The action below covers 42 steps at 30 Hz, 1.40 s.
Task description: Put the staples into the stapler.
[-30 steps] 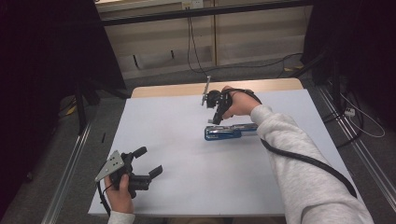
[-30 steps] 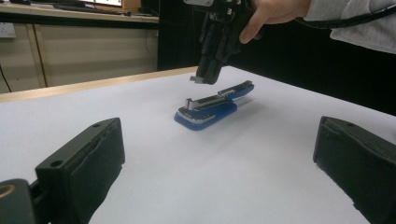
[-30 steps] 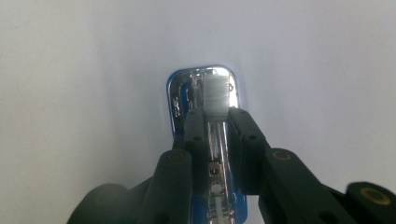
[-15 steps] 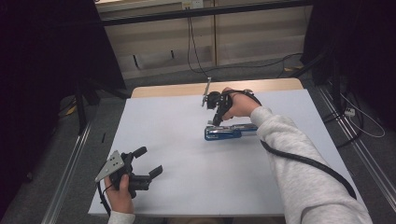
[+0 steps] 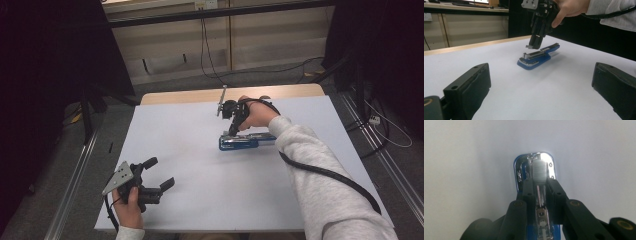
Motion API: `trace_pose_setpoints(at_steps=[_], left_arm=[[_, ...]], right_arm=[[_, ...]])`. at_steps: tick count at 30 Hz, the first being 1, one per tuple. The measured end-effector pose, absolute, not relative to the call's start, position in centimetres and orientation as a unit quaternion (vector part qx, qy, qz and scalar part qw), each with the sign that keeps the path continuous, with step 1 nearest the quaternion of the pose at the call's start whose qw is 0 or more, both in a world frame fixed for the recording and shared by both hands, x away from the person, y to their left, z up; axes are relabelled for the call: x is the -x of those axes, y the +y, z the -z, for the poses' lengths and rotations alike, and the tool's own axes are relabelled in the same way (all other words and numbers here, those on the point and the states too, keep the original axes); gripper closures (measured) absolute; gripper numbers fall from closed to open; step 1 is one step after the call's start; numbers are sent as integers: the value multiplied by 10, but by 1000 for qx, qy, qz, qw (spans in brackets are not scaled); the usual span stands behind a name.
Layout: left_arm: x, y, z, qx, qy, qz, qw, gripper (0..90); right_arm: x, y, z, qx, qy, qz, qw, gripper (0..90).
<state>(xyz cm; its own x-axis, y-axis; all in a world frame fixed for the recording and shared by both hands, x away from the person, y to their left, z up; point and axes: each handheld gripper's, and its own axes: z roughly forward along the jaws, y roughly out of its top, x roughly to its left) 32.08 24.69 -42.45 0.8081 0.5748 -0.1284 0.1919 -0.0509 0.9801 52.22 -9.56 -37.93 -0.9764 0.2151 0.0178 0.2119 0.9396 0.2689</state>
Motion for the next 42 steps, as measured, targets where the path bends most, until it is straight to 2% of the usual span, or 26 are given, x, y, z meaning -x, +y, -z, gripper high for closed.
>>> trace_pose_setpoints(at_steps=[42], left_arm=[[-321,246,425,-713,266,-147,632,22]], right_arm=[[-524,-94,394,-103,986,-132,-9,789]])
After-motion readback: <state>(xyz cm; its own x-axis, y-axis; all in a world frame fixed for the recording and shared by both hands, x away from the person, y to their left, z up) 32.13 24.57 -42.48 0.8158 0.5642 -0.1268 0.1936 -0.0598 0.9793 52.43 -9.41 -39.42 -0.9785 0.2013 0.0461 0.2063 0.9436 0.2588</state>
